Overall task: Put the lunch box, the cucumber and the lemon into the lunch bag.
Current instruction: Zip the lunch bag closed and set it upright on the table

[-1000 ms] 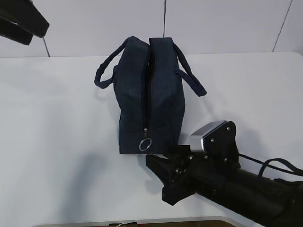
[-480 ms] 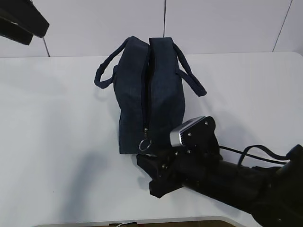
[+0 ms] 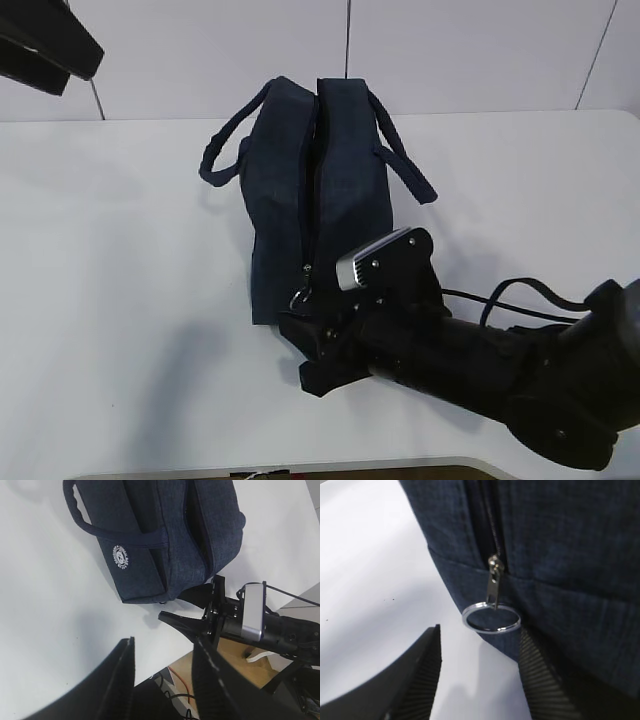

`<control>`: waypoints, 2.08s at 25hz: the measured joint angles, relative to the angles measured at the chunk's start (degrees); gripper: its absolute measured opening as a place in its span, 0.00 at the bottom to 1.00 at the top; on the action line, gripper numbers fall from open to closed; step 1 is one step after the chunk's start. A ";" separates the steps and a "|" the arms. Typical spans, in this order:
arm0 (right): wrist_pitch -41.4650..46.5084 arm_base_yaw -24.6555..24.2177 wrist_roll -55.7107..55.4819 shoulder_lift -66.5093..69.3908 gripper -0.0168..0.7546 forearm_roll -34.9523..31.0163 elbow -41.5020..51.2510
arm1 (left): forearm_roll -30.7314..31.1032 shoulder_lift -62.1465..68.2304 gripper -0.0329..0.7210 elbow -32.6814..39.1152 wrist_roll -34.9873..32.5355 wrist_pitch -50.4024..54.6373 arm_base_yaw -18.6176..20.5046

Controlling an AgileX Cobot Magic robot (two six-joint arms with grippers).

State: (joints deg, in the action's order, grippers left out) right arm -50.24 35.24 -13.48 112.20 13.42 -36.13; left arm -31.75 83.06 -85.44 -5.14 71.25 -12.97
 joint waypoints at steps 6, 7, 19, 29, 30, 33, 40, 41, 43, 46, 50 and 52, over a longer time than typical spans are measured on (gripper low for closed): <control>0.56 0.00 0.00 0.00 0.56 -1.36 -0.09 | 0.00 0.00 0.41 0.00 0.00 0.00 0.00; 0.31 0.00 0.00 0.00 0.57 -1.52 -0.09 | 0.00 0.00 0.41 0.00 0.00 0.00 0.00; -3.24 0.00 0.00 0.00 0.56 -1.47 -0.41 | 0.00 0.00 0.41 0.00 0.00 0.00 0.00; -3.58 0.00 0.00 0.00 0.56 2.83 -0.50 | 0.00 0.00 0.41 0.00 0.00 0.00 0.00; -3.58 0.00 -0.10 0.00 0.56 2.83 -0.50 | 0.00 0.00 0.41 0.00 0.00 0.00 0.00; -3.58 0.00 -0.10 0.00 0.56 2.83 -0.50 | 0.00 0.00 0.41 0.00 0.00 0.00 0.00; -3.03 0.00 -0.10 0.00 0.44 2.62 -0.50 | 0.00 0.00 0.39 0.00 0.00 0.00 0.00; -2.70 0.00 -0.10 0.00 0.43 2.62 -0.50 | -0.11 0.00 0.39 0.00 0.00 0.00 0.00; -2.48 0.00 -0.10 0.00 0.41 2.62 -0.50 | -0.11 0.00 0.39 0.00 0.00 0.00 0.00; -2.30 0.00 -0.10 0.00 0.41 2.62 -0.50 | -0.21 0.00 0.39 0.00 0.00 0.00 0.00; -2.16 0.00 -0.10 0.74 0.39 2.39 -0.50 | -0.70 0.00 0.39 0.00 0.00 0.00 0.00; -2.16 0.00 -0.10 1.37 0.36 2.37 -0.54 | -1.12 0.00 0.38 0.00 0.00 0.00 0.00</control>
State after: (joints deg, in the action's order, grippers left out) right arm -52.40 35.24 -13.58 113.57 15.79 -36.67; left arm -32.87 83.06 -85.44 -5.14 71.25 -12.97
